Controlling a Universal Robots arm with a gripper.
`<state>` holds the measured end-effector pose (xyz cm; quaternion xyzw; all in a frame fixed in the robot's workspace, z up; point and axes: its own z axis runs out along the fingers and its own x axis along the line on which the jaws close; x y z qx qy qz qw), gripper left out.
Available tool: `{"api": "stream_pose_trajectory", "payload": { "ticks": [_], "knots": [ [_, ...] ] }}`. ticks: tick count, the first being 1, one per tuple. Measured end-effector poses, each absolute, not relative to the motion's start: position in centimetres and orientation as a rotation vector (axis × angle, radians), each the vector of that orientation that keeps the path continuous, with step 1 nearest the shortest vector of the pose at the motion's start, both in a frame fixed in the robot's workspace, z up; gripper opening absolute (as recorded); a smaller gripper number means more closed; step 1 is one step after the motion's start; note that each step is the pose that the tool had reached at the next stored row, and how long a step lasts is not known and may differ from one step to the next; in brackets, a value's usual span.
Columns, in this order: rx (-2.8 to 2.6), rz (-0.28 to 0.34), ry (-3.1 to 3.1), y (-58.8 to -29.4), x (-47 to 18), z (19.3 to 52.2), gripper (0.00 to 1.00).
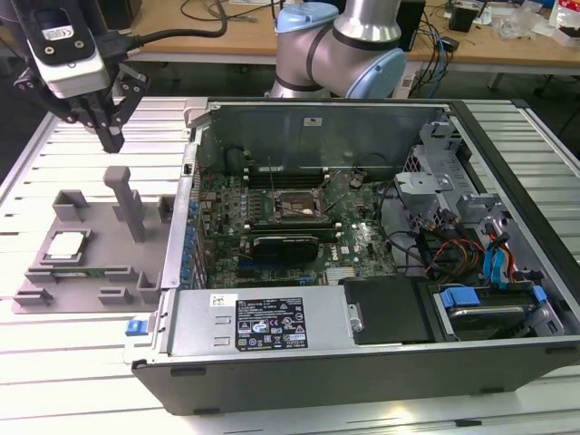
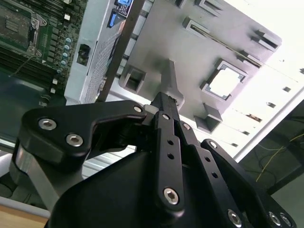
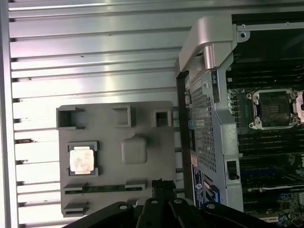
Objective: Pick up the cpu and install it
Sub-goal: 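Reach for the cpu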
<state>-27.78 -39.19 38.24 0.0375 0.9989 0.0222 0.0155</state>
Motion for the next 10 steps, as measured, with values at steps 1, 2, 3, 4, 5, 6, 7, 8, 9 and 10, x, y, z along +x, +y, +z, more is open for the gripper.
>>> {"api": "stream_pose_trajectory", "payload": {
  "ticks": [1, 2, 3, 4, 5, 6, 7, 8, 9, 10],
  "knots": [
    [0.117, 0.069, 3.108, -39.2, -27.8, 38.2, 0.11],
    [0.117, 0.069, 3.108, -39.2, -27.9, 38.2, 0.11],
    [0.117, 0.069, 3.108, -39.2, -28.0, 38.2, 0.11],
    [0.117, 0.069, 3.108, -39.2, -28.1, 38.2, 0.11],
    [0.117, 0.069, 3.108, -39.2, -28.3, 38.1, 0.11],
    [0.116, 0.069, 3.108, -39.2, -28.4, 38.1, 0.11],
    [0.116, 0.069, 3.108, -39.2, -28.5, 38.1, 0.11],
    [0.117, 0.069, 3.108, -39.2, -28.7, 38.1, 0.11],
    [0.117, 0.069, 3.108, -39.2, -28.9, 38.0, 0.11],
    [0.117, 0.069, 3.108, -39.2, -29.0, 38.0, 0.11]
  ]
}}
